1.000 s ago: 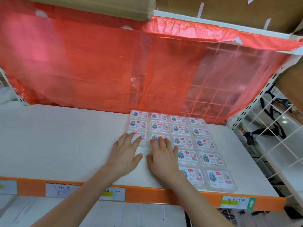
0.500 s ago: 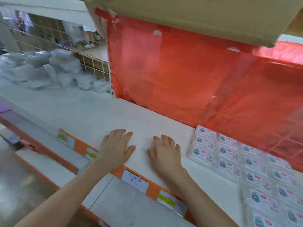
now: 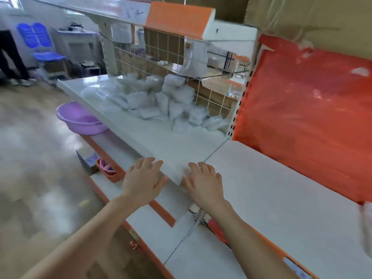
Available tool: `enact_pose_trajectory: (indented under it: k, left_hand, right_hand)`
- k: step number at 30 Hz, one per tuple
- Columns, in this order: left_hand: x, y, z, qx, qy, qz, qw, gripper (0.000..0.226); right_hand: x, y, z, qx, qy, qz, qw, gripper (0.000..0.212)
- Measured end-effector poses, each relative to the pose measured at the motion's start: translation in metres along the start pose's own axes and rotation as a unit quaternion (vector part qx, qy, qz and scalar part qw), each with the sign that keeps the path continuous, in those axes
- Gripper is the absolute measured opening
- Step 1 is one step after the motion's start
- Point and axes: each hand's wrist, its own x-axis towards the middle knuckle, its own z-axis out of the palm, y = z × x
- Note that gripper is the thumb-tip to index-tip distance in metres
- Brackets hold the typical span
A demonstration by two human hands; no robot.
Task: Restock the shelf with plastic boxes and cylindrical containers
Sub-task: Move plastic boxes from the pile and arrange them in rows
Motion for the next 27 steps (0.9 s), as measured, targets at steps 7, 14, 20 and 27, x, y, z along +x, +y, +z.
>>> enact_pose_trajectory:
  k: [7, 14, 20, 27]
  left_hand:
    - [0.019, -0.065, -0.005, -0.03, 0.008, -0.011, 0.999, 0.052]
    - [0.066, -0.094, 0.005, -0.049, -0.002, -0.023, 0.999, 0.052]
    - [0.134, -0.104, 0.013, -0.041, -0.013, -0.001, 0.999, 0.053]
    - [0.196, -0.1, 0.025, -0.045, -0.036, 0.041, 0.998, 0.052]
  right_hand:
    - [0.045, -0.055, 0.017, -0.002, -0.02, -0.011, 1.0, 0.046]
    - [0.107, -0.064, 0.027, 0.003, -0.025, -0.009, 1.0, 0.042]
    - [0.171, -0.051, 0.029, 0.012, -0.004, 0.031, 0.999, 0.042]
    - [0.224, -0.023, 0.03, 0.009, 0.014, 0.131, 0.991, 0.048]
